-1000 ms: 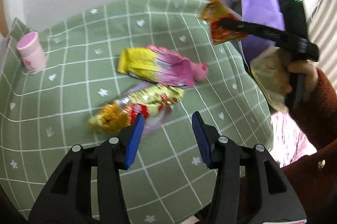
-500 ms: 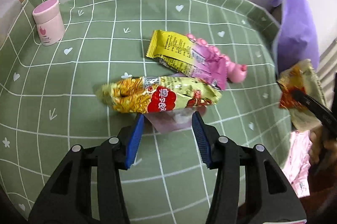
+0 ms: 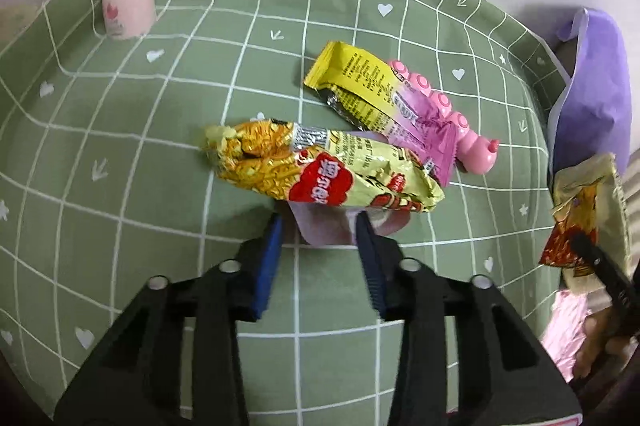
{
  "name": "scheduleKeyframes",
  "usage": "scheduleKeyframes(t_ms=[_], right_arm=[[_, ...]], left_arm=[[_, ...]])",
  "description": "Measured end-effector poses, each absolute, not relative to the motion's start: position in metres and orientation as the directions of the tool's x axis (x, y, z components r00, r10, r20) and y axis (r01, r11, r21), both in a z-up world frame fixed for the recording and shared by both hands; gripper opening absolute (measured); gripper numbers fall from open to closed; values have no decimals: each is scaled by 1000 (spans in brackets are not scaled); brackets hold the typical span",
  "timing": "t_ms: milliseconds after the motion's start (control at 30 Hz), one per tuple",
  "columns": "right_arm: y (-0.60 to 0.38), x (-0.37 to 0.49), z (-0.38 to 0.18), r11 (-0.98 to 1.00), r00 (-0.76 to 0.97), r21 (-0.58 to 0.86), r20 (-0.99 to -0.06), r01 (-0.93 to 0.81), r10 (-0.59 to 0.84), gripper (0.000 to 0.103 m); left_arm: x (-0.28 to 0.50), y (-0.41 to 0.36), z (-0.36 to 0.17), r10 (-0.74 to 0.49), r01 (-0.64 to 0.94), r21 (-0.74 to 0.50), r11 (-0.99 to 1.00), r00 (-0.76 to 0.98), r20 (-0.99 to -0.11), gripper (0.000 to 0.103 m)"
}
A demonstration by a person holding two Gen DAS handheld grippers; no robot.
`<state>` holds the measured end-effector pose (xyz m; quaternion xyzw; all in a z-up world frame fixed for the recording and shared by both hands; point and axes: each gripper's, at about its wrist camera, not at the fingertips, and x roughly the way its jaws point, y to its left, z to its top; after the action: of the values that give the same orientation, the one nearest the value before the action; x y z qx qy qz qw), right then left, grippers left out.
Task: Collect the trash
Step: 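Grasp a red chocolate bar with the right tool while the left tool approaches a clear candy bag, then grasp the clear pink candy bag with the left tool while the right tool holds the red bar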
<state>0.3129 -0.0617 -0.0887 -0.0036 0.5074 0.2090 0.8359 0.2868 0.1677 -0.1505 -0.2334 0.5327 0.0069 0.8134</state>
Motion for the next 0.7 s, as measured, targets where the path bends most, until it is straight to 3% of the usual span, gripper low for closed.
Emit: scheduleKeyframes(t_ms=[33,233,700], right_arm=[[-62,312,-90,912,396,208,-850,-353,347,15],[-66,307,-87,913,409,209,-843,-351,350,15],[-84,300,-52,926,498,192,-798,-326,341,15]], left_arm=[[286,168,-152,-268,-258,-400,879,426,-864,17],[283,168,-141,-279,-246,-415,876,442,-852,2],[304,156,-21,-196,-49,-308,950,675,-711,1]])
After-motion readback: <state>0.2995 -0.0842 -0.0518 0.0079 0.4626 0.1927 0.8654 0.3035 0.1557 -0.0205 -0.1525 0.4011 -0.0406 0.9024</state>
